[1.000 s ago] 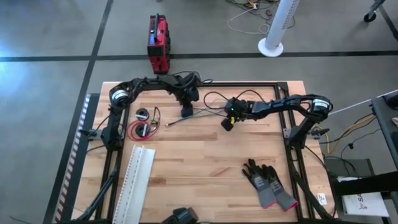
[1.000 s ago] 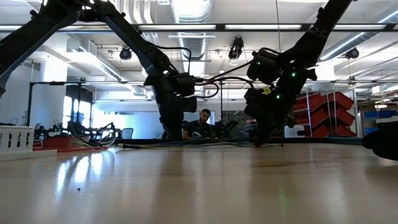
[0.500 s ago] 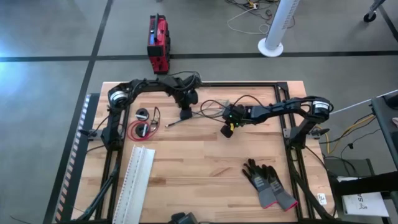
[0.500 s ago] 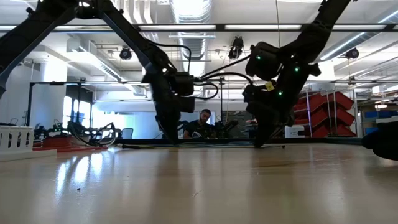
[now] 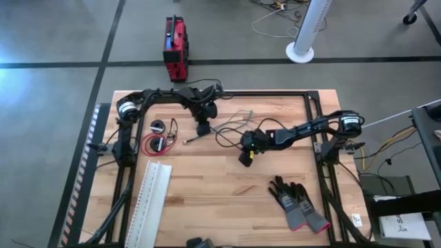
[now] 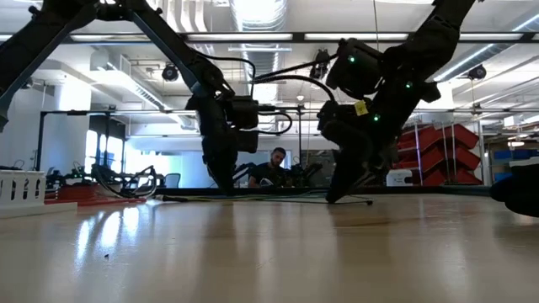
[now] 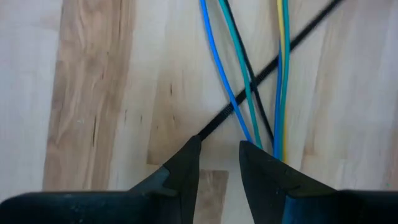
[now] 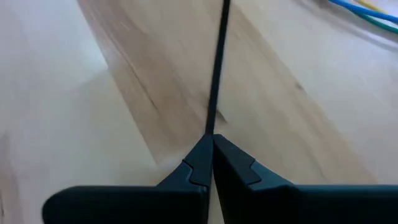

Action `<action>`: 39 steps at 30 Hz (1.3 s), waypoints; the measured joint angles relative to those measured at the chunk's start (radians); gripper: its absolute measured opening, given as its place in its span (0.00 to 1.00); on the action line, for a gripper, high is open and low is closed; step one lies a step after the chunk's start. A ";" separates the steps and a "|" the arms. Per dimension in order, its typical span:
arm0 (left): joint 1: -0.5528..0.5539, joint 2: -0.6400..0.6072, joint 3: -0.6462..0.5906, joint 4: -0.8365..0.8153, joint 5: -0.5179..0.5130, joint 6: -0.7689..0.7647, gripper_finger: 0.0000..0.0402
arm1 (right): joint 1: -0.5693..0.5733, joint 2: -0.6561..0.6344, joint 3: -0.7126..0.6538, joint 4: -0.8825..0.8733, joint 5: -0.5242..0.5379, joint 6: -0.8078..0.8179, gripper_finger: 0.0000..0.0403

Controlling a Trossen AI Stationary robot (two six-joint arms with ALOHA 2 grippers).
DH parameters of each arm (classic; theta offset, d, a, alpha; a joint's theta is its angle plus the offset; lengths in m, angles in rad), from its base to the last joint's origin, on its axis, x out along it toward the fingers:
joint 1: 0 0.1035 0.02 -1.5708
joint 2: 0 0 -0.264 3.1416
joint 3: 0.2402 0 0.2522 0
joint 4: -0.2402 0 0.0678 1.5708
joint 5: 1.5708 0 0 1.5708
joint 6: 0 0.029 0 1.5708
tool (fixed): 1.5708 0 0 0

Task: Ziptie cables
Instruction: Wrap the cables using a zip tie

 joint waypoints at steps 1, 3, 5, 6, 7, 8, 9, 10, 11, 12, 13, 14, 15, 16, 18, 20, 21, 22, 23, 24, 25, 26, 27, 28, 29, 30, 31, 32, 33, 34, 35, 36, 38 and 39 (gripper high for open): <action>0.000 -0.008 -0.004 -0.005 -0.004 -0.008 0.24 | 0.002 0.010 0.010 0.002 0.001 0.001 0.00; -0.005 -0.022 -0.017 -0.011 -0.015 -0.032 0.24 | 0.007 0.036 0.032 0.009 0.006 0.000 0.00; -0.009 -0.042 -0.041 -0.008 -0.020 -0.056 0.24 | 0.010 0.057 0.054 0.010 0.009 -0.007 0.00; -0.012 -0.054 -0.058 -0.007 -0.022 -0.064 0.24 | 0.011 0.067 0.066 0.012 0.012 -0.016 0.00; -0.016 -0.065 -0.076 -0.008 -0.022 -0.074 0.24 | 0.011 0.073 0.074 0.020 0.012 -0.027 0.00; -0.019 -0.076 -0.094 -0.005 -0.020 -0.084 0.24 | 0.013 0.080 0.081 0.026 0.013 -0.030 0.00; -0.022 -0.091 -0.115 0.005 -0.018 -0.092 0.24 | 0.014 0.087 0.090 0.032 0.012 -0.035 0.00; -0.024 -0.106 -0.139 0.017 -0.018 -0.105 0.24 | 0.016 0.094 0.098 0.039 0.012 -0.041 0.00; -0.028 -0.120 -0.165 0.028 -0.022 -0.120 0.24 | 0.017 0.097 0.103 0.044 0.011 -0.047 0.00; -0.031 -0.135 -0.187 0.048 -0.034 -0.137 0.24 | 0.017 0.097 0.108 0.043 0.008 -0.053 0.00; -0.033 -0.151 -0.211 0.069 -0.053 -0.148 0.24 | 0.019 0.097 0.112 0.044 0.008 -0.057 0.00; -0.035 -0.167 -0.233 0.081 -0.076 -0.155 0.24 | 0.020 0.097 0.114 0.051 0.009 -0.062 0.00; -0.037 -0.183 -0.254 0.091 -0.094 -0.161 0.24 | 0.022 0.097 0.114 0.052 0.009 -0.062 0.00; -0.038 -0.196 -0.271 0.101 -0.104 -0.168 0.24 | 0.022 0.097 0.113 0.051 0.009 -0.063 0.00; -0.037 -0.227 -0.302 0.114 -0.126 -0.182 0.24 | 0.026 0.097 0.109 0.046 0.009 -0.063 0.00; -0.040 -0.257 -0.324 0.111 -0.151 -0.196 0.24 | 0.031 0.097 0.107 0.047 0.012 -0.063 0.00; -0.041 -0.272 -0.332 0.125 -0.158 -0.209 0.24 | 0.035 0.096 0.105 0.046 0.012 -0.063 0.00; -0.042 -0.288 -0.341 0.147 -0.167 -0.222 0.24 | 0.041 0.096 0.102 0.045 0.012 -0.062 0.00; -0.044 -0.304 -0.353 0.166 -0.170 -0.234 0.24 | 0.045 0.096 0.101 0.043 0.012 -0.062 0.00; -0.047 -0.317 -0.365 0.174 -0.170 -0.245 0.24 | 0.049 0.096 0.100 0.044 0.013 -0.062 0.00; -0.049 -0.325 -0.374 0.185 -0.170 -0.247 0.24 | 0.051 0.096 0.100 0.045 0.013 -0.062 0.00; -0.052 -0.330 -0.385 0.202 -0.171 -0.248 0.24 | 0.053 0.095 0.100 0.047 0.014 -0.062 0.00; -0.056 -0.334 -0.395 0.216 -0.173 -0.249 0.24 | 0.054 0.095 0.100 0.047 0.014 -0.062 0.00; -0.063 -0.336 -0.404 0.230 -0.180 -0.254 0.24 | 0.056 0.095 0.100 0.047 0.015 -0.062 0.00; -0.067 -0.338 -0.412 0.251 -0.185 -0.262 0.24 | 0.056 0.095 0.100 0.048 0.015 -0.063 0.00; -0.072 -0.338 -0.420 0.269 -0.187 -0.266 0.24 | 0.056 0.095 0.100 0.049 0.015 -0.069 0.00; -0.079 -0.338 -0.430 0.283 -0.188 -0.268 0.24 | 0.056 0.090 0.099 0.050 0.016 -0.079 0.00; -0.089 -0.338 -0.440 0.285 -0.188 -0.271 0.24 | 0.056 0.081 0.099 0.048 0.015 -0.090 0.00; -0.099 -0.338 -0.451 0.282 -0.189 -0.280 0.24 | 0.056 0.068 0.099 0.047 0.016 -0.105 0.00; -0.109 -0.336 -0.457 0.281 -0.189 -0.291 0.24 | 0.055 0.052 0.099 0.047 0.016 -0.112 0.00; -0.116 -0.336 -0.463 0.287 -0.189 -0.301 0.24 | 0.052 0.035 0.099 0.048 0.019 -0.126 0.00; -0.124 -0.338 -0.469 0.293 -0.196 -0.312 0.24 | 0.050 0.022 0.099 0.050 0.026 -0.138 0.00; -0.135 -0.340 -0.481 0.304 -0.197 -0.329 0.24 | 0.044 0.015 0.099 0.043 0.065 -0.159 0.00; -0.140 -0.341 -0.489 0.316 -0.199 -0.334 0.24 | 0.039 0.014 0.098 0.019 0.085 -0.166 0.00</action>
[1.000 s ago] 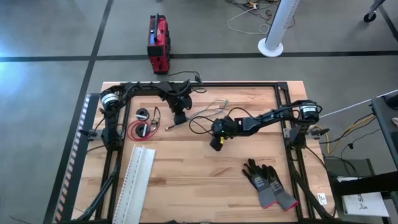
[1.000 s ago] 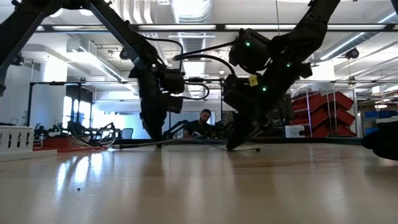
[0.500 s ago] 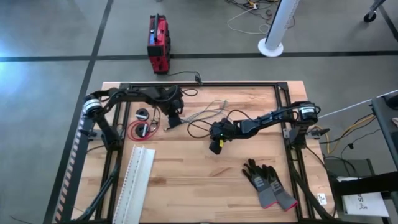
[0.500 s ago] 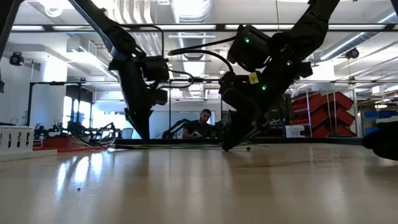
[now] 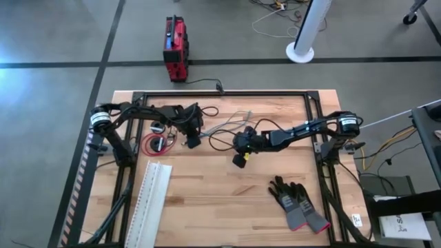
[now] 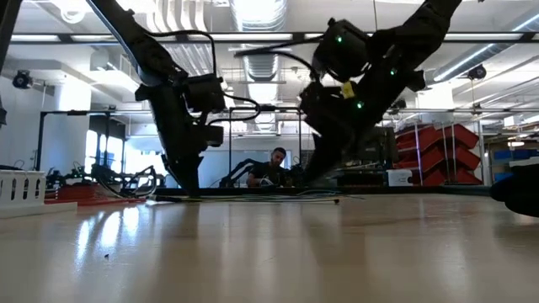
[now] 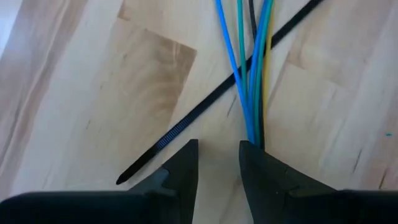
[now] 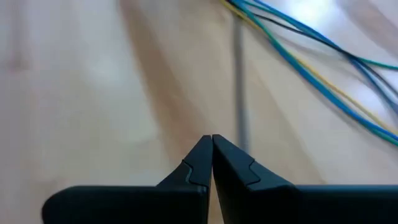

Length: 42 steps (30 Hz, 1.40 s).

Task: Ziptie cables
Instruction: Wrap the cables using a zip tie

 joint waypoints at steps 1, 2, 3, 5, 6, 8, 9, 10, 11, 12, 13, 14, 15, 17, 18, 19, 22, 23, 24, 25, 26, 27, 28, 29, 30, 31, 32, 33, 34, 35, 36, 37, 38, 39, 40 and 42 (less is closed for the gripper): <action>-0.006 -0.001 -0.009 0.013 -0.005 -0.005 0.24 | -0.004 0.000 -0.002 -0.021 0.019 -0.006 0.00; -0.010 -0.002 -0.016 0.026 -0.007 -0.013 0.24 | -0.009 0.006 -0.002 -0.031 0.036 -0.010 0.00; -0.014 -0.003 -0.023 0.037 -0.007 -0.022 0.24 | -0.013 0.014 -0.002 -0.040 0.043 -0.010 0.00; -0.025 -0.003 -0.030 0.047 -0.010 -0.040 0.24 | -0.016 0.031 -0.011 -0.066 0.046 -0.004 0.00; -0.033 -0.003 -0.030 0.048 -0.015 -0.051 0.24 | -0.015 0.044 -0.014 -0.069 0.045 -0.002 0.00; -0.051 -0.004 -0.031 0.048 -0.023 -0.076 0.24 | -0.010 0.055 -0.015 -0.060 0.037 -0.001 0.00; -0.062 -0.004 -0.031 0.049 -0.024 -0.089 0.24 | -0.006 0.061 -0.015 -0.054 0.038 0.001 0.00; -0.074 -0.004 -0.031 0.050 -0.027 -0.101 0.24 | -0.002 0.069 -0.014 -0.051 0.043 0.007 0.00; -0.087 -0.004 -0.032 0.050 -0.027 -0.114 0.24 | 0.002 0.078 -0.014 -0.043 0.047 0.012 0.00; -0.101 -0.003 -0.031 0.052 -0.023 -0.128 0.24 | 0.007 0.085 -0.014 -0.040 0.048 0.017 0.00; -0.117 -0.003 -0.031 0.052 -0.018 -0.141 0.24 | 0.014 0.091 -0.013 -0.038 0.053 0.022 0.00; -0.134 -0.003 -0.031 0.052 -0.012 -0.151 0.24 | 0.022 0.094 -0.013 -0.036 0.061 0.025 0.00; -0.149 -0.003 -0.030 0.052 -0.008 -0.159 0.24 | 0.032 0.095 -0.013 -0.036 0.069 0.028 0.00; -0.182 -0.003 -0.028 0.053 -0.004 -0.175 0.24 | 0.051 0.094 -0.013 -0.035 0.076 0.038 0.00; -0.200 -0.002 -0.028 0.055 -0.003 -0.183 0.24 | 0.062 0.088 -0.013 -0.035 0.077 0.043 0.00; -0.215 -0.002 -0.028 0.058 0.003 -0.190 0.24 | 0.072 0.087 -0.013 -0.033 0.075 0.049 0.00; -0.260 -0.001 -0.028 0.061 0.017 -0.197 0.24 | 0.105 0.086 -0.012 -0.024 0.056 0.052 0.00; -0.272 -0.001 -0.029 0.063 0.018 -0.197 0.24 | 0.114 0.086 -0.011 -0.024 0.047 0.052 0.00; -0.280 -0.001 -0.029 0.064 0.018 -0.198 0.24 | 0.123 0.086 -0.009 -0.024 0.037 0.053 0.00; -0.287 -0.001 -0.029 0.065 0.018 -0.198 0.24 | 0.130 0.086 -0.008 -0.024 0.026 0.052 0.00; -0.292 -0.001 -0.029 0.066 0.018 -0.200 0.24 | 0.135 0.086 -0.007 -0.021 0.011 0.055 0.00; -0.296 -0.003 -0.029 0.067 0.019 -0.205 0.24 | 0.141 0.087 -0.005 -0.021 -0.001 0.063 0.00; -0.298 -0.006 -0.029 0.067 0.020 -0.212 0.24 | 0.146 0.087 -0.003 -0.019 -0.016 0.070 0.00; -0.299 -0.010 -0.030 0.066 0.022 -0.220 0.24 | 0.150 0.087 0.000 -0.017 -0.035 0.076 0.00; -0.299 -0.014 -0.030 0.065 0.024 -0.224 0.24 | 0.155 0.087 0.003 -0.016 -0.053 0.078 0.00; -0.299 -0.023 -0.032 0.061 0.028 -0.229 0.24 | 0.161 0.087 0.006 -0.017 -0.069 0.079 0.00; -0.300 -0.034 -0.033 0.052 0.037 -0.232 0.24 | 0.166 0.088 0.011 -0.017 -0.084 0.078 0.00; -0.301 -0.047 -0.034 0.043 0.048 -0.235 0.24 | 0.172 0.089 0.016 -0.019 -0.093 0.074 0.00; -0.302 -0.064 -0.035 0.041 0.050 -0.237 0.24 | 0.177 0.089 0.020 -0.021 -0.102 0.058 0.00; -0.303 -0.080 -0.034 0.043 0.051 -0.237 0.24 | 0.180 0.087 0.025 -0.023 -0.109 0.035 0.00; -0.304 -0.098 -0.034 0.045 0.048 -0.237 0.24 | 0.183 0.081 0.026 -0.025 -0.118 0.001 0.00; -0.305 -0.115 -0.034 0.044 0.044 -0.235 0.24 | 0.188 0.076 0.027 -0.025 -0.127 -0.042 0.00; -0.306 -0.128 -0.034 0.047 0.042 -0.230 0.24 | 0.191 0.069 0.029 -0.023 -0.124 -0.096 0.00; -0.306 -0.140 -0.034 0.059 0.033 -0.224 0.24 | 0.194 0.059 0.030 -0.021 -0.121 -0.148 0.00; -0.307 -0.147 -0.034 0.071 0.023 -0.220 0.24 | 0.195 0.050 0.030 -0.021 -0.113 -0.202 0.00; -0.308 -0.153 -0.033 0.112 -0.009 -0.212 0.24 | 0.192 0.031 0.028 -0.017 -0.097 -0.323 0.02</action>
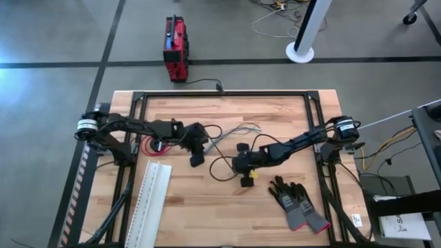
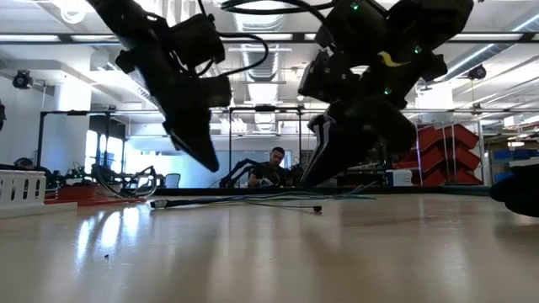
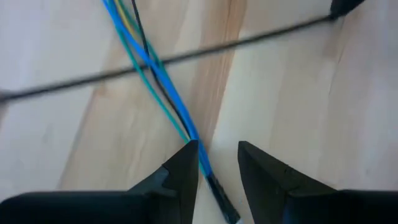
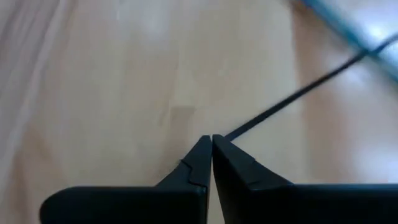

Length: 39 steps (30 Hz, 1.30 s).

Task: Ziptie cables
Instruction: Wrap the cables using a zip tie

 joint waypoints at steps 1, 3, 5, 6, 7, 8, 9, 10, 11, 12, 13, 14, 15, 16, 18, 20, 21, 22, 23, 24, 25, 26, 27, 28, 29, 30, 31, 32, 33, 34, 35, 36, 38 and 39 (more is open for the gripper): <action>0.000 0.000 -0.001 0.023 -0.033 0.008 0.24 | -0.002 -0.007 -0.003 0.000 0.006 -0.067 0.03; 0.001 0.009 -0.009 0.106 -0.141 0.018 0.24 | -0.002 -0.010 -0.012 0.001 0.039 -0.193 0.05; 0.001 0.026 -0.030 0.197 -0.267 0.027 0.24 | -0.001 -0.009 -0.026 -0.008 0.080 -0.311 0.08; 0.002 0.036 -0.043 0.247 -0.311 0.033 0.24 | -0.001 -0.001 -0.030 -0.007 0.090 -0.362 0.10; 0.003 0.047 -0.057 0.295 -0.327 0.043 0.24 | -0.002 0.010 -0.031 0.004 0.096 -0.405 0.12; 0.003 0.059 -0.072 0.344 -0.334 0.055 0.24 | -0.002 0.021 -0.033 0.004 0.098 -0.440 0.14; 0.002 0.072 -0.083 0.380 -0.334 0.059 0.24 | -0.002 0.031 -0.037 0.000 0.100 -0.468 0.17; 0.002 0.085 -0.093 0.417 -0.334 0.059 0.24 | -0.002 0.038 -0.035 0.008 0.102 -0.488 0.19; 0.002 0.098 -0.103 0.458 -0.333 0.058 0.24 | -0.002 0.046 -0.035 0.017 0.104 -0.514 0.21; 0.000 0.112 -0.114 0.487 -0.332 0.055 0.24 | 0.000 0.051 -0.033 0.021 0.109 -0.538 0.23; -0.005 0.127 -0.124 0.527 -0.321 0.054 0.24 | 0.003 0.060 -0.033 0.027 0.114 -0.561 0.25; -0.008 0.142 -0.133 0.566 -0.297 0.055 0.24 | 0.004 0.065 -0.033 0.035 0.114 -0.576 0.27; -0.015 0.155 -0.140 0.597 -0.277 0.062 0.24 | 0.004 0.066 -0.033 0.042 0.113 -0.586 0.28; -0.026 0.165 -0.144 0.622 -0.254 0.068 0.24 | 0.004 0.073 -0.033 0.054 0.113 -0.589 0.29; -0.055 0.184 -0.144 0.675 -0.239 0.080 0.24 | 0.004 0.079 -0.033 0.069 0.112 -0.598 0.31; -0.086 0.199 -0.143 0.722 -0.237 0.102 0.24 | 0.003 0.079 -0.033 0.071 0.108 -0.614 0.31; -0.101 0.206 -0.143 0.741 -0.238 0.109 0.24 | 0.003 0.079 -0.033 0.071 0.107 -0.622 0.32; -0.114 0.216 -0.143 0.766 -0.238 0.115 0.24 | 0.003 0.080 -0.033 0.071 0.106 -0.631 0.32; -0.126 0.227 -0.142 0.786 -0.238 0.119 0.24 | 0.003 0.080 -0.033 0.074 0.105 -0.639 0.32; -0.135 0.237 -0.142 0.796 -0.239 0.120 0.24 | 0.003 0.080 -0.033 0.077 0.104 -0.647 0.31; -0.143 0.252 -0.142 0.808 -0.240 0.119 0.24 | 0.003 0.081 -0.033 0.083 0.103 -0.664 0.31; -0.148 0.271 -0.135 0.821 -0.240 0.115 0.24 | 0.004 0.081 -0.033 0.087 0.102 -0.678 0.30; -0.151 0.288 -0.129 0.829 -0.240 0.110 0.24 | 0.004 0.081 -0.033 0.090 0.099 -0.694 0.29; -0.154 0.307 -0.124 0.829 -0.241 0.108 0.24 | 0.003 0.082 -0.034 0.091 0.098 -0.703 0.28; -0.156 0.325 -0.115 0.829 -0.241 0.107 0.24 | 0.004 0.083 -0.034 0.091 0.097 -0.710 0.28; -0.157 0.345 -0.106 0.830 -0.241 0.107 0.24 | 0.004 0.084 -0.034 0.092 0.097 -0.714 0.27; -0.157 0.365 -0.098 0.829 -0.241 0.105 0.24 | 0.004 0.084 -0.034 0.092 0.097 -0.722 0.26; -0.157 0.382 -0.088 0.832 -0.241 0.105 0.24 | 0.008 0.084 -0.034 0.091 0.097 -0.735 0.26; -0.158 0.399 -0.078 0.839 -0.241 0.104 0.24 | 0.012 0.084 -0.034 0.091 0.100 -0.756 0.25; -0.158 0.417 -0.066 0.843 -0.241 0.104 0.24 | 0.018 0.086 -0.034 0.091 0.105 -0.783 0.25; -0.158 0.430 -0.059 0.853 -0.242 0.104 0.24 | 0.025 0.089 -0.034 0.092 0.113 -0.810 0.25; -0.158 0.444 -0.052 0.854 -0.244 0.105 0.24 | 0.031 0.090 -0.034 0.093 0.120 -0.841 0.25; -0.159 0.468 -0.044 0.859 -0.246 0.106 0.24 | 0.042 0.098 -0.033 0.088 0.128 -0.886 0.26; -0.159 0.480 -0.044 0.857 -0.246 0.105 0.24 | 0.047 0.098 -0.033 0.087 0.131 -0.903 0.27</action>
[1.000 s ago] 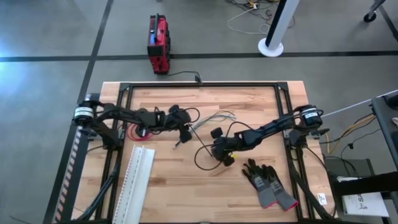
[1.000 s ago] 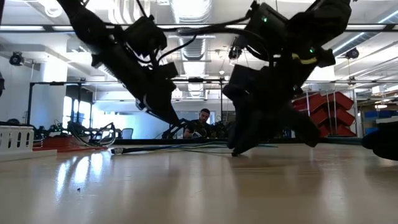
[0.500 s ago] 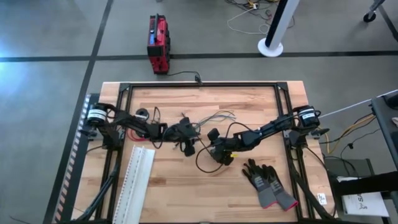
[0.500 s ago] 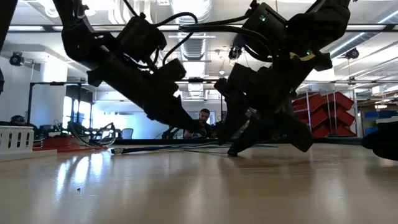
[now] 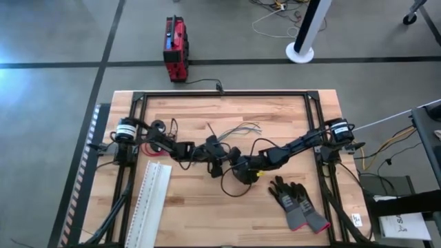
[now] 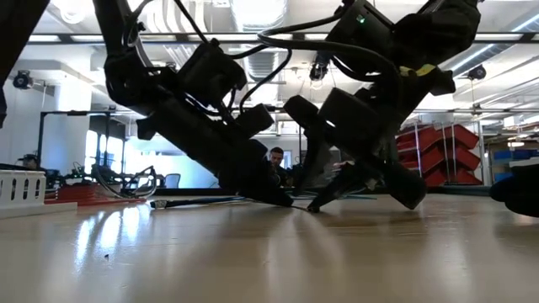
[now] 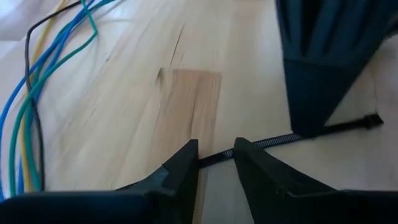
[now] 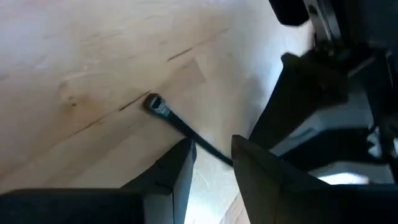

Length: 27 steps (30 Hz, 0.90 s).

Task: Ziptie cables
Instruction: Wrap the cables using a zip tie

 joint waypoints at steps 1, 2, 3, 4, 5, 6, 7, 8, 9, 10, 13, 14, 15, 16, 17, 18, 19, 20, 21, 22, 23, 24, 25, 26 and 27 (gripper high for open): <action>0.000 0.008 0.000 0.000 0.000 0.000 0.24 | 0.003 0.001 0.000 -0.002 0.001 -0.014 0.27; 0.000 0.011 -0.002 -0.001 0.000 0.000 0.24 | 0.006 0.002 0.001 -0.004 0.001 -0.022 0.28; 0.000 0.016 -0.003 -0.001 0.001 -0.001 0.24 | 0.009 0.002 0.001 -0.006 -0.001 -0.025 0.29; 0.000 0.019 -0.006 -0.003 0.001 -0.001 0.24 | 0.012 0.002 0.001 -0.008 -0.002 -0.027 0.29; 0.000 0.019 -0.008 -0.005 0.001 -0.001 0.24 | 0.016 0.002 0.001 -0.010 -0.002 -0.029 0.30; 0.000 0.019 -0.010 -0.006 0.001 0.000 0.24 | 0.021 0.002 0.001 -0.013 -0.002 -0.031 0.30; 0.000 0.019 -0.012 -0.005 0.001 -0.001 0.24 | 0.027 0.001 0.001 -0.015 -0.002 -0.033 0.30; 0.000 0.020 -0.013 -0.006 0.001 -0.001 0.24 | 0.035 0.001 0.001 -0.016 -0.003 -0.033 0.30; 0.000 0.020 -0.014 -0.006 0.002 0.000 0.24 | 0.041 0.001 0.000 -0.016 -0.008 -0.035 0.30; 0.000 0.020 -0.014 -0.005 0.002 0.000 0.24 | 0.046 0.001 0.000 -0.016 -0.015 -0.036 0.29; 0.000 0.021 -0.014 -0.005 0.003 -0.001 0.24 | 0.052 0.005 -0.001 -0.008 -0.029 -0.033 0.27; 0.000 0.021 -0.015 -0.005 0.003 -0.001 0.24 | 0.052 0.006 -0.001 -0.007 -0.034 -0.032 0.26; 0.000 0.021 -0.015 -0.005 0.003 -0.001 0.24 | 0.052 0.009 -0.001 -0.004 -0.036 -0.032 0.26; 0.000 0.021 -0.015 -0.005 0.004 -0.001 0.24 | 0.052 0.012 -0.001 0.002 -0.039 -0.032 0.26; 0.000 0.021 -0.015 -0.005 0.004 -0.001 0.24 | 0.052 0.018 -0.001 0.013 -0.041 -0.031 0.26; 0.000 0.021 -0.015 -0.005 0.004 0.000 0.24 | 0.053 0.024 -0.002 0.029 -0.042 -0.030 0.26; -0.001 0.021 -0.016 -0.005 0.004 -0.001 0.24 | 0.053 0.031 -0.002 0.047 -0.045 -0.028 0.26; -0.002 0.021 -0.016 -0.005 0.004 -0.001 0.24 | 0.053 0.035 -0.002 0.058 -0.048 -0.026 0.26; -0.002 0.021 -0.016 -0.005 0.004 -0.001 0.24 | 0.053 0.038 -0.002 0.065 -0.047 -0.024 0.26; -0.002 0.021 -0.016 -0.005 0.004 -0.001 0.24 | 0.053 0.039 -0.002 0.064 -0.041 -0.025 0.26; -0.002 0.021 -0.016 -0.005 0.004 0.000 0.24 | 0.053 0.038 -0.002 0.061 -0.030 -0.024 0.25; -0.002 0.021 -0.016 -0.005 0.004 -0.001 0.24 | 0.054 0.037 -0.001 0.058 -0.008 -0.019 0.24; -0.002 0.021 -0.017 -0.005 0.004 0.000 0.24 | 0.055 0.034 -0.001 0.053 0.019 -0.005 0.23; -0.002 0.021 -0.017 -0.005 0.005 0.000 0.24 | 0.056 0.025 -0.002 0.042 0.047 0.023 0.22; -0.002 0.021 -0.017 -0.005 0.005 0.005 0.24 | 0.054 0.014 -0.002 0.029 0.055 0.048 0.21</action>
